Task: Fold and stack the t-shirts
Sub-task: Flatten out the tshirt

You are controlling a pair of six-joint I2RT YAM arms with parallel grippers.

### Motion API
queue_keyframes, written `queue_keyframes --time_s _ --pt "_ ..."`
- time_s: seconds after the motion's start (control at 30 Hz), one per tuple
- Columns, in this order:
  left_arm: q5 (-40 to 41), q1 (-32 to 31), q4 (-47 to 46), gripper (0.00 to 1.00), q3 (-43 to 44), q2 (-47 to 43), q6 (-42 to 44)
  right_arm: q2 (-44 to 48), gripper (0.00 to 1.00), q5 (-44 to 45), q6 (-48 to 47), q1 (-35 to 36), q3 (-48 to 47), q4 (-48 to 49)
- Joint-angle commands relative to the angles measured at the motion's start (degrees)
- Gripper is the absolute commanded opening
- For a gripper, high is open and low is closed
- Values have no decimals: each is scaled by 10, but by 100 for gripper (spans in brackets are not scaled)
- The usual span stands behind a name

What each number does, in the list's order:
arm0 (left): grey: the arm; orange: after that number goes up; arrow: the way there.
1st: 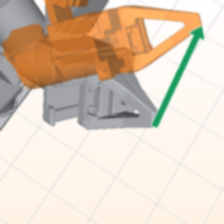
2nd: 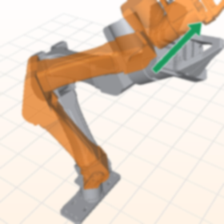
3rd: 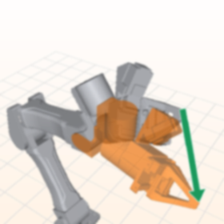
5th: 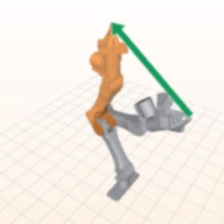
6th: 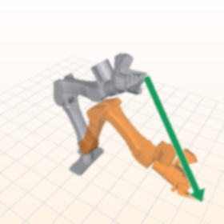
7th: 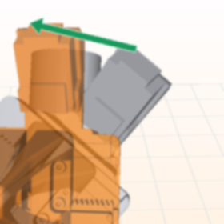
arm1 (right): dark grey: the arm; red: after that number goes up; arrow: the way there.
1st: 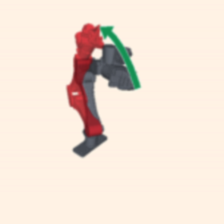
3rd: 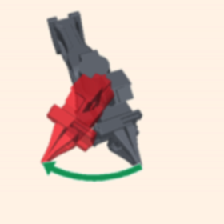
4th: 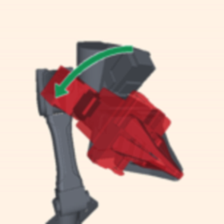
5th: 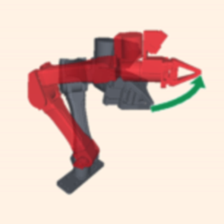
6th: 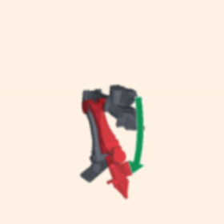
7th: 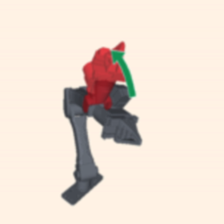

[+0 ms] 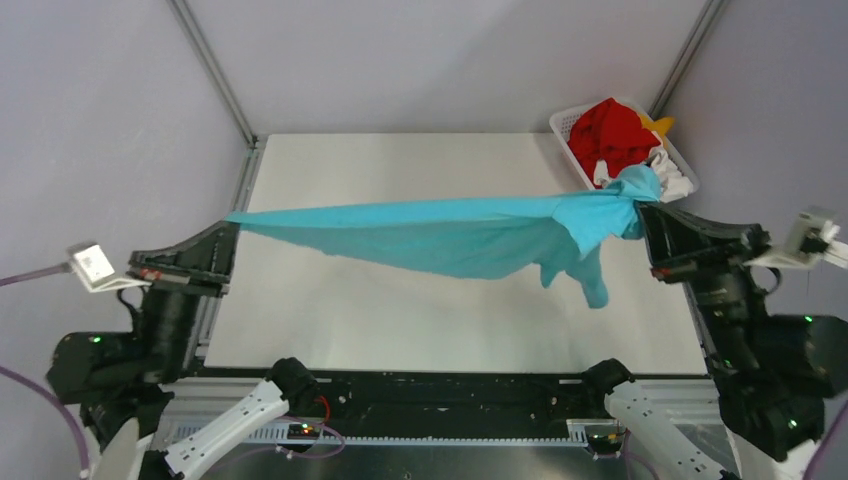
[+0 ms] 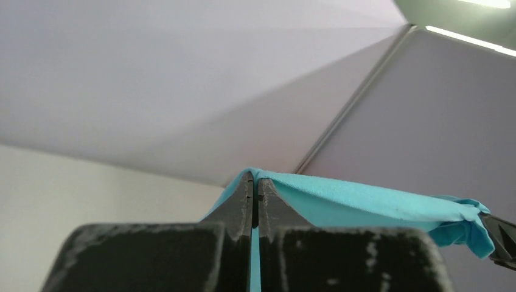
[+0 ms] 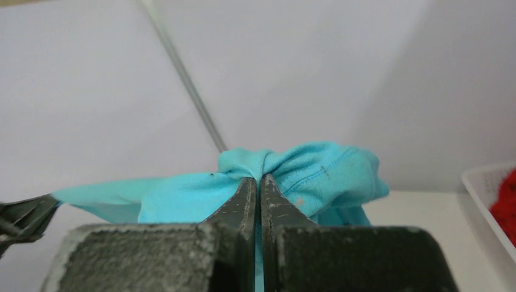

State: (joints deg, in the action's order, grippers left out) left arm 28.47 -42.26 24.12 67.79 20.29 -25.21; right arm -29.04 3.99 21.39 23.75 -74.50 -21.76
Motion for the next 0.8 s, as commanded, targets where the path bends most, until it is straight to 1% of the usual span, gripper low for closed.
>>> queue_keyframes --time_s 0.0,0.1,0.17,0.2,0.23,0.27,0.3,0.33,0.37,0.4,0.43,0.47,0.5,0.53,0.57,0.6,0.63,0.67,0.7,0.73,0.77 --pt "-85 1 -7 0 51 6 46 -1 0 -75 14 -6 -69 -31" --pt "-82 1 -7 0 70 28 54 -15 0 -56 29 -9 -98 -55" --pt "-47 1 -7 0 75 53 60 -23 0 -34 34 -11 -100 -60" --pt "-5 1 -7 0 76 60 63 -29 0 -23 35 -12 -98 -61" --pt "20 2 -7 0 74 80 65 -33 0 0 34 -12 -91 -66" --pt "78 2 -7 0 64 92 67 -44 0 14 37 -13 -86 -70" --pt "111 2 -7 0 47 118 67 -51 0 40 40 -13 -69 -78" --pt "185 2 -9 0 35 131 66 -66 0 56 48 -13 -58 -83" --pt "262 2 -11 0 7 165 63 -76 0 90 53 -12 -32 -90" --pt "295 8 -15 0 -6 184 53 -97 0 105 60 -12 -18 -91" --pt "323 18 -16 0 -33 224 43 -111 0 136 62 -12 14 -84" --pt "315 59 -16 0 -46 247 13 -142 0 149 63 -13 31 -78" --pt "254 88 -16 0 -70 294 -6 -177 0 174 69 -14 63 -62" --pt "213 155 -19 0 -80 320 -42 -198 0 182 74 -16 96 -53" --pt "159 183 -20 0 -90 382 -59 -247 0 189 83 -23 111 -27" --pt "146 224 -20 0 -87 417 -77 -273 0 190 91 -27 133 -15" --pt "136 242 -20 1 -72 493 -77 -334 0 183 104 -39 140 13" --pt "134 246 -21 12 -59 566 -72 -366 1 166 110 -46 146 41" --pt "123 252 -22 18 -30 602 -58 -436 11 154 119 -58 146 59" --pt "114 253 -19 29 -11 672 -51 -466 20 117 120 -63 145 98" --pt "94 258 -11 39 27 704 -42 -526 46 98 115 -71 141 116"
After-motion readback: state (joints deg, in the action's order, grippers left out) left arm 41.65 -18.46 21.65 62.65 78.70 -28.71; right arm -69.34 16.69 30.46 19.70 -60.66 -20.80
